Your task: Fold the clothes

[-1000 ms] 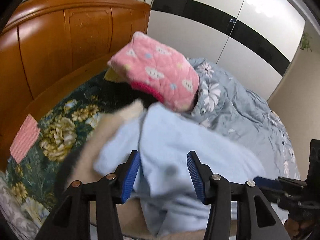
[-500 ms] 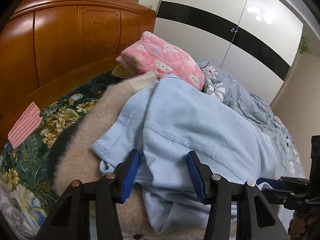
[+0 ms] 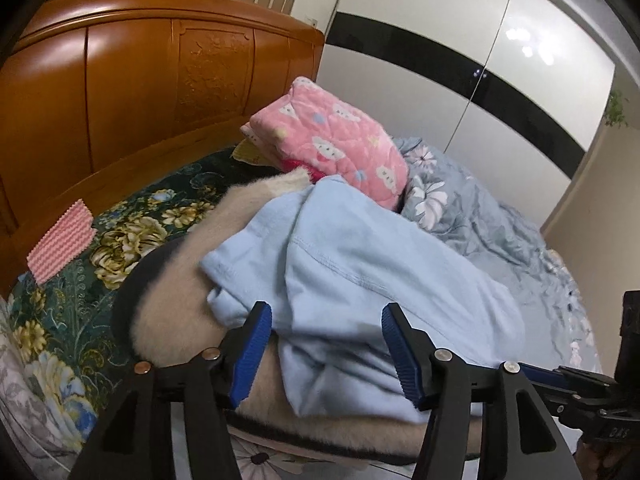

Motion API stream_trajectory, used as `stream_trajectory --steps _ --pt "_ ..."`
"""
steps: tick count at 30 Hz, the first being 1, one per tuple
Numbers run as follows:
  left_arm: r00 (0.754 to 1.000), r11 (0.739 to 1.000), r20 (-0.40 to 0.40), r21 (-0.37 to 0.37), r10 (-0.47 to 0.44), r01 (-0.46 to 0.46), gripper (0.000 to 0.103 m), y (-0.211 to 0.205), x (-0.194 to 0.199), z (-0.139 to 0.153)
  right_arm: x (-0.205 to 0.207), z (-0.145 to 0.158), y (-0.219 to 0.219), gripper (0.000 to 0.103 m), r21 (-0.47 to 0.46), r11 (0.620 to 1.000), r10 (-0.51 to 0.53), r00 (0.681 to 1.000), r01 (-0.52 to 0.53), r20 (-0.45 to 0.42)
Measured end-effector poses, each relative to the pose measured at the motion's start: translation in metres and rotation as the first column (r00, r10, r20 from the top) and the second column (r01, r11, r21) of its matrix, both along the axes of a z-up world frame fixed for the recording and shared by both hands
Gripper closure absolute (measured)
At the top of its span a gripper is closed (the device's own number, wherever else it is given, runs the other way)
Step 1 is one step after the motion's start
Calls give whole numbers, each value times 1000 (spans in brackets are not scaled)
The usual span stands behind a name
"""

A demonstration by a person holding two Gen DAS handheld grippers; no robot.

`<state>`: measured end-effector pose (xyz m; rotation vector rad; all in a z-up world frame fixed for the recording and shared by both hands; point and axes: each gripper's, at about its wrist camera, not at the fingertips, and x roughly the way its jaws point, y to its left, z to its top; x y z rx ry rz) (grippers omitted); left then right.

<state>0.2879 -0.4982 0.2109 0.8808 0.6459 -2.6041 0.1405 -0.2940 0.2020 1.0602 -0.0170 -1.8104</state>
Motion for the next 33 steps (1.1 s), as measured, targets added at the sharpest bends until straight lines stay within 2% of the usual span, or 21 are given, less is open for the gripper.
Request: stream_trajectory --steps 3,8,10,17,22,23,27,28,33 --pt "1000 1000 6 -12 5 -5 38 13 9 2 10 6 11 67 -10 1000 -5 1000 5 -11" --pt "999 993 36 -117 -25 29 27 49 22 3 32 6 23 66 -15 1000 -5 1000 5 -16" --pt "999 989 34 -139 -39 44 23 63 28 2 39 1 25 59 0 1000 -10 1000 10 -25" --pt "999 993 33 -109 -43 46 14 81 39 -13 65 -14 30 58 55 998 -28 998 31 -54" --pt "997 994 55 -98 -51 56 0 86 40 -25 72 -26 26 45 95 993 -62 996 67 -61" --pt "997 994 55 -97 -53 58 0 86 40 -26 72 -29 24 40 102 992 -70 996 76 -59" --pt "997 994 57 -94 -52 58 0 84 40 -31 71 -35 17 36 118 988 -98 994 104 -49" --pt "997 994 58 -94 -51 57 0 83 40 -32 71 -36 15 27 120 986 -108 993 113 -47" --pt "997 996 58 -81 -43 47 0 76 42 -37 73 -39 6 17 131 980 -142 988 149 -60"
